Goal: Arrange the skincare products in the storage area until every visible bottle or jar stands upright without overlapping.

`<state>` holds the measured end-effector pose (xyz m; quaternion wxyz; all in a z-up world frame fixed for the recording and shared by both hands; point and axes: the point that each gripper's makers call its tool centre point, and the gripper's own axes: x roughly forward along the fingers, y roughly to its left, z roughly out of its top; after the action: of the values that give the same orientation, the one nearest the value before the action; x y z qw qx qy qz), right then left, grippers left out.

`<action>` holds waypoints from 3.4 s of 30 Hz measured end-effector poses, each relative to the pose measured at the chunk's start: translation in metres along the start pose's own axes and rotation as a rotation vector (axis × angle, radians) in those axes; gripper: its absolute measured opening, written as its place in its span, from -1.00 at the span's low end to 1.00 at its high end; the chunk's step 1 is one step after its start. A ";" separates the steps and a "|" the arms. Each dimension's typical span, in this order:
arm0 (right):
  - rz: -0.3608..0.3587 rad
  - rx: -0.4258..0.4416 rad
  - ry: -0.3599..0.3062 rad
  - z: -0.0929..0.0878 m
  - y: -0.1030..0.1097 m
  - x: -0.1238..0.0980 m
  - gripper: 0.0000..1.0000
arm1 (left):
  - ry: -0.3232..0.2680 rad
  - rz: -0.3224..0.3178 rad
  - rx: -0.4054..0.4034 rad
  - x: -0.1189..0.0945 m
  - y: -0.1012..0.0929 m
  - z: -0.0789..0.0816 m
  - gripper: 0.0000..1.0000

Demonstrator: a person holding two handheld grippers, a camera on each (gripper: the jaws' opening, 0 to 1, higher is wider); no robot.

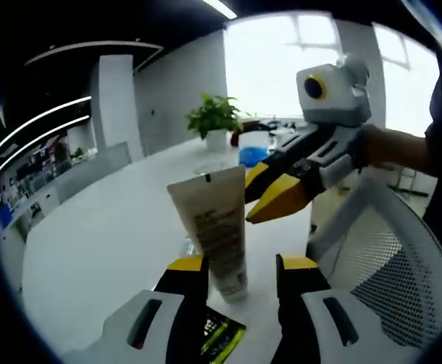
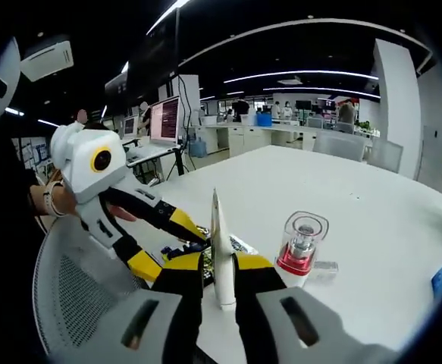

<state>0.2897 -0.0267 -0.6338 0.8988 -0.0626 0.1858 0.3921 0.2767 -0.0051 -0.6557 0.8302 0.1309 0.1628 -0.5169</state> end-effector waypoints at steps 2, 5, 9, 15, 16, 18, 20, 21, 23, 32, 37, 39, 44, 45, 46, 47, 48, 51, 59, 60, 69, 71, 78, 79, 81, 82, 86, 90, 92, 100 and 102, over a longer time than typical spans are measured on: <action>0.001 0.004 0.007 -0.003 -0.001 0.000 -0.69 | -0.005 0.003 -0.005 0.002 0.000 0.001 -0.34; 0.007 0.009 0.009 -0.004 0.000 0.000 -0.69 | -0.003 -0.006 0.000 0.005 0.000 0.002 -0.37; 0.019 0.012 -0.001 0.000 0.003 0.000 -0.74 | 0.007 -0.008 0.019 0.009 0.001 0.000 -0.40; 0.055 0.062 -0.042 0.008 0.011 0.001 -0.72 | 0.023 -0.015 0.033 0.010 0.004 -0.002 -0.47; 0.058 0.065 -0.043 0.009 0.012 0.001 -0.73 | 0.024 -0.013 0.032 0.011 0.006 -0.002 -0.47; 0.073 0.074 -0.045 0.010 0.015 0.002 -0.75 | 0.025 -0.010 0.036 0.011 0.008 -0.002 -0.46; 0.085 0.070 -0.045 0.012 0.019 0.004 -0.76 | 0.027 -0.008 0.045 0.011 0.010 -0.003 -0.46; 0.090 0.066 -0.044 0.012 0.021 0.005 -0.76 | 0.027 -0.007 0.051 0.011 0.010 -0.003 -0.46; 0.097 0.064 -0.043 0.013 0.022 0.008 -0.77 | 0.027 0.016 0.069 0.012 0.015 -0.003 -0.53; 0.117 0.062 -0.042 0.018 0.026 0.016 -0.78 | 0.018 0.028 0.071 0.017 0.020 -0.003 -0.53; 0.127 0.055 -0.048 0.023 0.027 0.021 -0.78 | 0.018 0.050 0.067 0.020 0.028 -0.003 -0.65; 0.126 0.049 -0.050 0.026 0.026 0.022 -0.78 | 0.012 0.057 0.050 0.021 0.032 -0.002 -0.70; 0.123 0.046 -0.061 0.030 0.023 0.021 -0.78 | 0.011 0.041 0.050 0.023 0.033 -0.003 -0.70; 0.121 0.044 -0.059 0.030 0.022 0.019 -0.79 | 0.011 0.035 0.055 0.023 0.032 -0.003 -0.69; 0.117 0.044 -0.058 0.029 0.021 0.017 -0.79 | 0.010 0.027 0.063 0.023 0.032 -0.003 -0.69; 0.112 0.047 -0.056 0.027 0.019 0.015 -0.79 | 0.011 0.025 0.063 0.023 0.033 -0.003 -0.70; 0.107 0.048 -0.051 0.026 0.018 0.013 -0.79 | 0.013 0.022 0.063 0.023 0.033 -0.003 -0.70; 0.083 0.053 -0.036 0.019 0.012 0.006 -0.79 | 0.023 0.007 0.078 0.022 0.035 -0.006 -0.69; 0.035 0.065 -0.018 0.011 -0.001 -0.006 -0.77 | 0.068 -0.036 0.109 0.025 0.037 -0.020 -0.69; 0.031 0.067 -0.018 0.011 -0.003 -0.007 -0.78 | 0.069 -0.040 0.109 0.026 0.037 -0.021 -0.69; -0.003 0.078 -0.022 0.010 -0.013 -0.015 -0.78 | 0.103 -0.090 0.150 0.034 0.035 -0.033 -0.66; -0.009 0.079 -0.021 0.009 -0.014 -0.016 -0.77 | 0.100 -0.096 0.147 0.033 0.036 -0.033 -0.67; -0.045 0.080 -0.017 0.004 -0.026 -0.022 -0.66 | 0.083 -0.144 0.183 0.034 0.036 -0.032 -0.68; -0.055 0.083 -0.017 0.003 -0.028 -0.023 -0.64 | 0.080 -0.149 0.188 0.034 0.036 -0.032 -0.69; -0.069 0.081 -0.012 0.002 -0.033 -0.025 -0.60 | 0.072 -0.164 0.191 0.035 0.037 -0.032 -0.69; -0.080 0.078 -0.009 0.001 -0.036 -0.026 -0.57 | 0.068 -0.175 0.197 0.036 0.038 -0.031 -0.69; -0.120 0.072 0.014 -0.004 -0.047 -0.030 -0.45 | 0.063 -0.210 0.224 0.039 0.038 -0.030 -0.70; -0.145 0.078 0.017 -0.005 -0.054 -0.033 -0.26 | 0.060 -0.237 0.246 0.043 0.040 -0.028 -0.70; -0.159 0.080 0.026 -0.007 -0.057 -0.034 -0.17 | 0.062 -0.248 0.249 0.045 0.041 -0.027 -0.70; -0.184 0.103 0.055 -0.023 -0.066 -0.035 0.09 | 0.059 -0.297 0.292 0.051 0.042 -0.025 -0.70; -0.188 0.109 0.064 -0.025 -0.066 -0.034 0.11 | 0.057 -0.305 0.307 0.053 0.042 -0.024 -0.70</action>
<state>0.3098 -0.1018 -0.6465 0.9273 -0.0430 0.2286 0.2932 0.3332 -0.0203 -0.6972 0.7078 0.2442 0.1236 -0.6513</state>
